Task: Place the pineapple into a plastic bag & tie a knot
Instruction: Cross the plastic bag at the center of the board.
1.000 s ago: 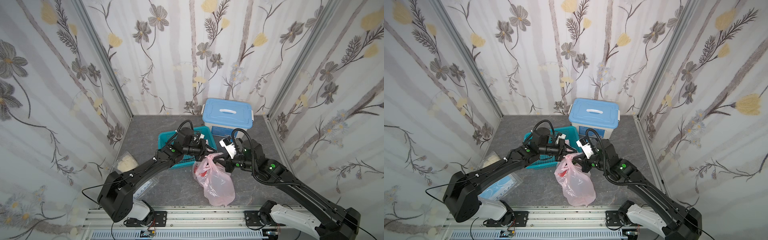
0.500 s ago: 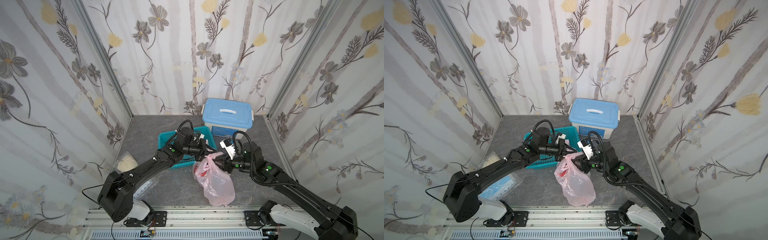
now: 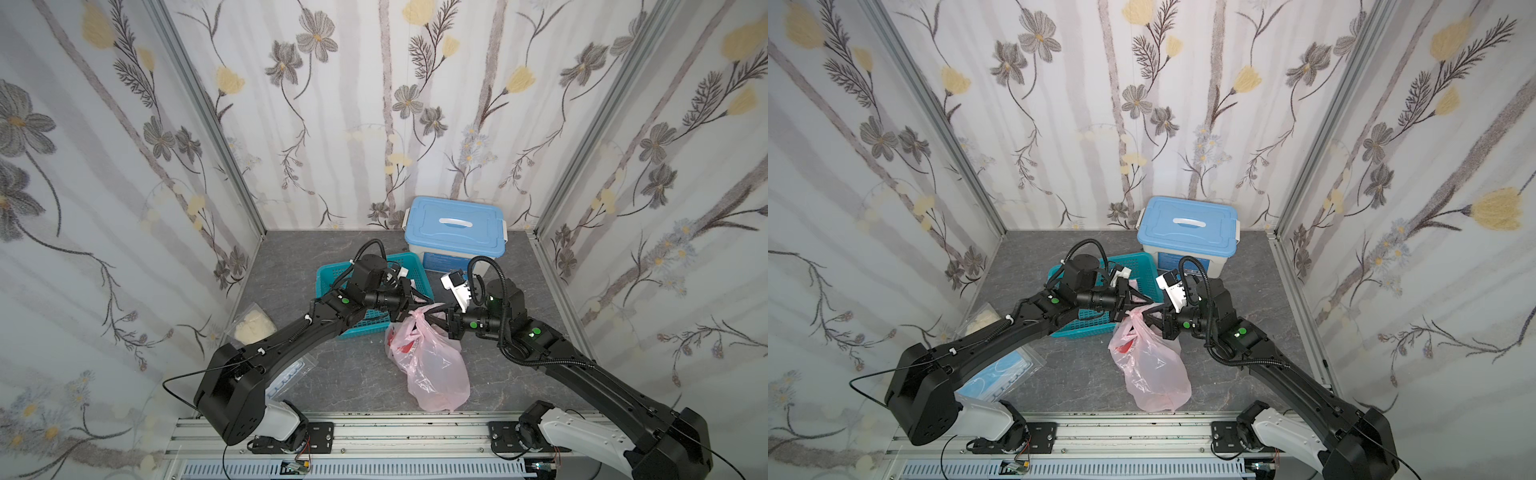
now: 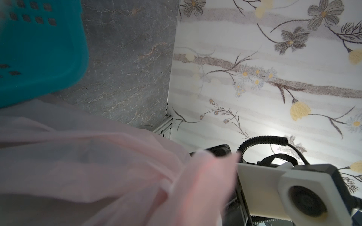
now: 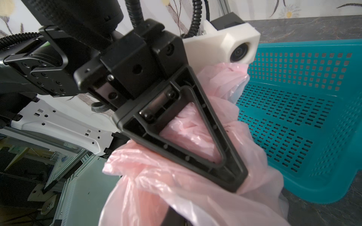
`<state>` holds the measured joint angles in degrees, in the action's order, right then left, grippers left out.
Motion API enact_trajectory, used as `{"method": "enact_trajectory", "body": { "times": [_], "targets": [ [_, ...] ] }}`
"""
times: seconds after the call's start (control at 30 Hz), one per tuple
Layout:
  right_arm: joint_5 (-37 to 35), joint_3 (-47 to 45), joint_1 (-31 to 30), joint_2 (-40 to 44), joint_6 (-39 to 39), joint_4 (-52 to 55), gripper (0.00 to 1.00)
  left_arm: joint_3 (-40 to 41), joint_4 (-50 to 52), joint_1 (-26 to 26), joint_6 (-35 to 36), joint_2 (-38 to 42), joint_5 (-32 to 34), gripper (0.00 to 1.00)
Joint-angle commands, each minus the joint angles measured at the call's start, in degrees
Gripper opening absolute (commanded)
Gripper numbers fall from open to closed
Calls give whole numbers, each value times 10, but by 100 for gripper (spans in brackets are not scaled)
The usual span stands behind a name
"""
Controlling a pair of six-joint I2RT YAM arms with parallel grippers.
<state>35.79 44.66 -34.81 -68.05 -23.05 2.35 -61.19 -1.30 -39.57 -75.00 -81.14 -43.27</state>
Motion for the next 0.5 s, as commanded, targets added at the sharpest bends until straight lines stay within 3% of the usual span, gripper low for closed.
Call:
{"method": "enact_trajectory", "body": {
  "times": [0.0,0.1,0.17,0.3,0.47],
  "targets": [
    [-1,4,0,5,6,-19,0,-16,54,2,53,25,76,53],
    [-7,0,0,11,13,0,0,-32,131,3,88,50,143,78],
    [-10,1,0,12,19,11,0,-47,181,5,112,60,177,84],
    [-13,8,0,7,32,31,0,-87,301,8,147,71,243,89],
    [-17,17,0,4,37,41,0,-109,374,10,151,88,296,89]
  ]
}}
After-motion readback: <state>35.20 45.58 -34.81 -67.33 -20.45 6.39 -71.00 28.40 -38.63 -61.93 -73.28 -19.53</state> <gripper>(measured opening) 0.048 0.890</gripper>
